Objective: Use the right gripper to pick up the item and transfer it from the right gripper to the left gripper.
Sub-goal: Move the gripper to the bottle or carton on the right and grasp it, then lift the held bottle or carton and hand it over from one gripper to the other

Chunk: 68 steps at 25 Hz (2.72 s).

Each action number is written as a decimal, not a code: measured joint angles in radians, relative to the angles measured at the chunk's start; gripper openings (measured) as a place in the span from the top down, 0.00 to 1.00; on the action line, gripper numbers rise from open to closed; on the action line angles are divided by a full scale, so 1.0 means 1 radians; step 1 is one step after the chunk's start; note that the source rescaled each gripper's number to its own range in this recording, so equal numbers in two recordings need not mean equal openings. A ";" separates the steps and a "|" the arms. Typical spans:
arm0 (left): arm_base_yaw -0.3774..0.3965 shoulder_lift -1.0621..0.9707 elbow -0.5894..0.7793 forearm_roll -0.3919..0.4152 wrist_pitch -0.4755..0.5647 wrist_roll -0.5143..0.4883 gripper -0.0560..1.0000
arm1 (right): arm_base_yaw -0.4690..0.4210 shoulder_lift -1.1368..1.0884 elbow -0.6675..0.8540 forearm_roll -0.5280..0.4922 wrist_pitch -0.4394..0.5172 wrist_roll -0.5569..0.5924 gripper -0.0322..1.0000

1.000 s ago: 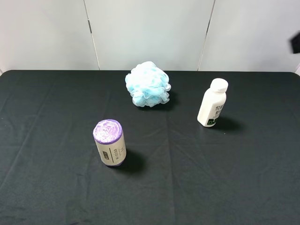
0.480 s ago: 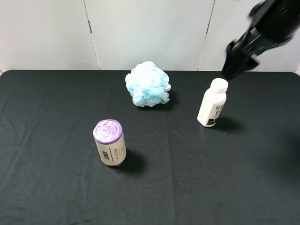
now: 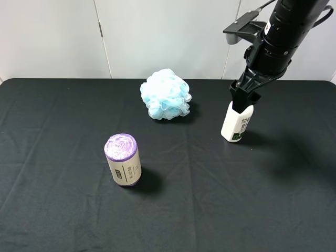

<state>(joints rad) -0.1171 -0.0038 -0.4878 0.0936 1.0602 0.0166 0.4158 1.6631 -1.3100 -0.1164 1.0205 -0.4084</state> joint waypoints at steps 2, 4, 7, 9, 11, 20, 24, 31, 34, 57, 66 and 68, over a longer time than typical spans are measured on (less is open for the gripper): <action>0.000 0.000 0.000 0.000 0.000 0.000 0.00 | -0.003 0.016 -0.014 -0.011 -0.006 0.000 0.00; 0.000 0.000 0.000 0.000 0.000 0.000 0.00 | -0.013 0.034 -0.029 -0.016 -0.018 0.000 0.00; 0.000 0.000 0.000 0.000 0.000 0.000 0.00 | -0.030 0.056 -0.048 -0.016 -0.028 0.000 0.00; 0.000 0.000 0.000 0.000 0.000 0.000 0.00 | -0.044 0.069 -0.057 -0.015 -0.034 0.000 0.00; 0.000 0.000 0.000 0.000 0.000 0.000 0.00 | -0.067 0.086 -0.058 -0.001 -0.043 0.000 0.00; 0.000 0.000 0.000 0.000 0.000 0.000 0.00 | -0.123 0.155 -0.058 0.132 -0.080 -0.052 0.00; 0.000 0.000 0.000 0.000 0.000 0.000 0.00 | -0.123 0.186 -0.058 0.138 -0.084 -0.056 0.00; 0.000 0.000 0.000 0.000 0.000 0.000 0.00 | -0.123 0.204 -0.058 0.139 -0.096 -0.060 0.00; 0.000 0.000 0.000 0.000 0.000 0.000 0.00 | -0.123 0.204 -0.058 0.139 -0.099 -0.060 0.00; 0.000 0.000 0.000 0.000 0.000 0.000 0.00 | -0.123 0.204 -0.070 0.126 -0.063 -0.079 0.92; 0.000 0.000 0.000 0.000 0.000 0.000 0.00 | -0.123 0.161 -0.200 0.153 0.093 -0.014 0.92; 0.000 0.000 0.000 0.000 0.000 0.000 0.00 | -0.122 0.153 -0.221 0.166 0.128 0.005 0.92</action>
<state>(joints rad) -0.1171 -0.0038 -0.4878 0.0936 1.0602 0.0166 0.2938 1.8159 -1.5309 0.0499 1.1487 -0.4030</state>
